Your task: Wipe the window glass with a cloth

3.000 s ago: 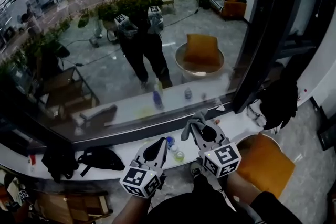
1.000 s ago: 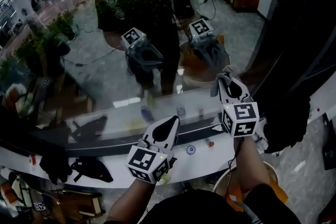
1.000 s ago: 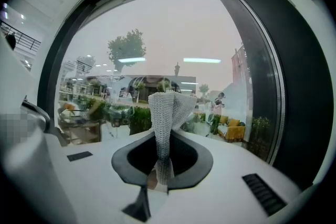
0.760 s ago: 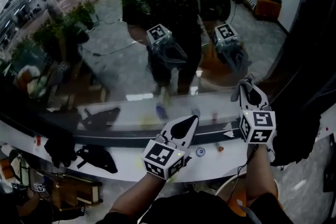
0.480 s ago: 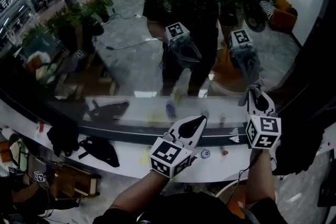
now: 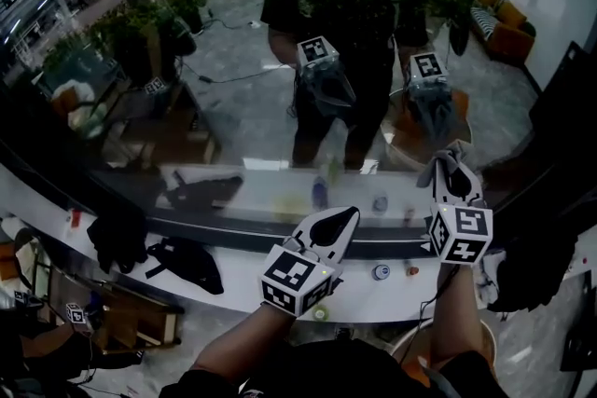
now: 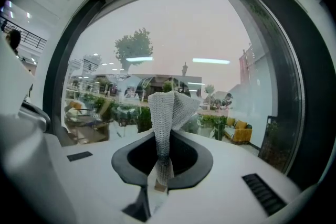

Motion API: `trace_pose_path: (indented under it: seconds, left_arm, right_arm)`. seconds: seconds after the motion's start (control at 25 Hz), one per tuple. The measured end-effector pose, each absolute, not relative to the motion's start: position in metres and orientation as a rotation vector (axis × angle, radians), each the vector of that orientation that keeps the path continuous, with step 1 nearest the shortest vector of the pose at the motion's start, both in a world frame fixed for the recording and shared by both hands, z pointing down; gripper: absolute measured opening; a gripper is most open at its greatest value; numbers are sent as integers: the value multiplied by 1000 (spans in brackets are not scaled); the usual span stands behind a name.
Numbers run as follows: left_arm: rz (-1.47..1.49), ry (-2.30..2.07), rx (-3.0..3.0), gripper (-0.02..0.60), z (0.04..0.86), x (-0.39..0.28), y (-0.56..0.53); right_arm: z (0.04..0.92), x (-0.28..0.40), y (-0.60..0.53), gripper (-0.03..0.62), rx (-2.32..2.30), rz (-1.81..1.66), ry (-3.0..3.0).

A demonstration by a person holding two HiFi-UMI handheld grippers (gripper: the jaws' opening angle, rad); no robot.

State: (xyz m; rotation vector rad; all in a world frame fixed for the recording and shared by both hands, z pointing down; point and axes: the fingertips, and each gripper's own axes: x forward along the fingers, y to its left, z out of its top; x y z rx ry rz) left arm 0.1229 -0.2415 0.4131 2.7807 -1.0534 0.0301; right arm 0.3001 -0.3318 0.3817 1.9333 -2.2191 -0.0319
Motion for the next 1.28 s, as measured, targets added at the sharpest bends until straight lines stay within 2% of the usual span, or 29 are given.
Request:
trace_pose_path:
  seconds: [1.28]
  left_arm:
    - [-103,-1358,2600,8,432,-142,-230]
  right_arm:
    - [402,-50,-342,52,1512,-71,-2463]
